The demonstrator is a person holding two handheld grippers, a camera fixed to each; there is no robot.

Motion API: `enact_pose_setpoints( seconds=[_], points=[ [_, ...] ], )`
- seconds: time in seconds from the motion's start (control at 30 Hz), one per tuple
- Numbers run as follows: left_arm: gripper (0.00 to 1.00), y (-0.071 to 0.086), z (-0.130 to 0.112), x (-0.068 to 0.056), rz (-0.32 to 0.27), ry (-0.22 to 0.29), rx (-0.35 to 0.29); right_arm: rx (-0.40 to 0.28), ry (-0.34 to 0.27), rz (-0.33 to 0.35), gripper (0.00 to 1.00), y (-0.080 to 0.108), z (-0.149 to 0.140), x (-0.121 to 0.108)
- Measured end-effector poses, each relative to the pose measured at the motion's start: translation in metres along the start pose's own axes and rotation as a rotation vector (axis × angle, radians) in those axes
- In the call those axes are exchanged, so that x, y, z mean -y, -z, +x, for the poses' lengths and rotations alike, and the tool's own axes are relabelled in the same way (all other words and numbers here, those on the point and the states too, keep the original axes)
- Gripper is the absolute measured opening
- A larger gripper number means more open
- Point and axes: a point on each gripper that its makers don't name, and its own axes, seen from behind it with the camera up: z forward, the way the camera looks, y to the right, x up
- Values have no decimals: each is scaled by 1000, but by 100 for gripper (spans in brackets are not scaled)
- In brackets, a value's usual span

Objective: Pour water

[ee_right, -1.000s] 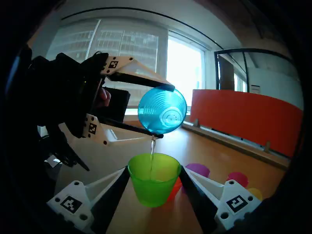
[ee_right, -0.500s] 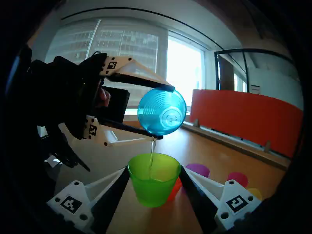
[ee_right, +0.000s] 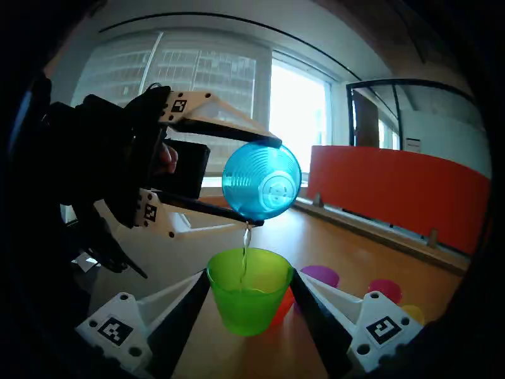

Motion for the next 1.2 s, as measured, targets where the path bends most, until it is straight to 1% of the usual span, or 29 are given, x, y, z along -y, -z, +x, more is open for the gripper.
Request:
enact_pose_setpoints(
  seconds=[0.17, 0.4, 0.6, 0.77, 1.2],
  points=[
    [88, 0, 0, 1, 0, -4, 0, 1, 1, 1, 94, 0, 0, 0],
    [88, 0, 1, 2, 5, -30, 0, 0, 2, 0, 94, 0, 0, 0],
    [88, 0, 1, 2, 7, -33, -2, 0, 3, 0, 94, 0, 0, 1],
    [89, -1, 1, 4, 12, -45, -3, 1, 4, -2, 94, -1, 0, 1],
    [88, 4, 5, 8, 19, -72, -2, 1, 6, 0, 94, -1, 3, 3]
  ],
)
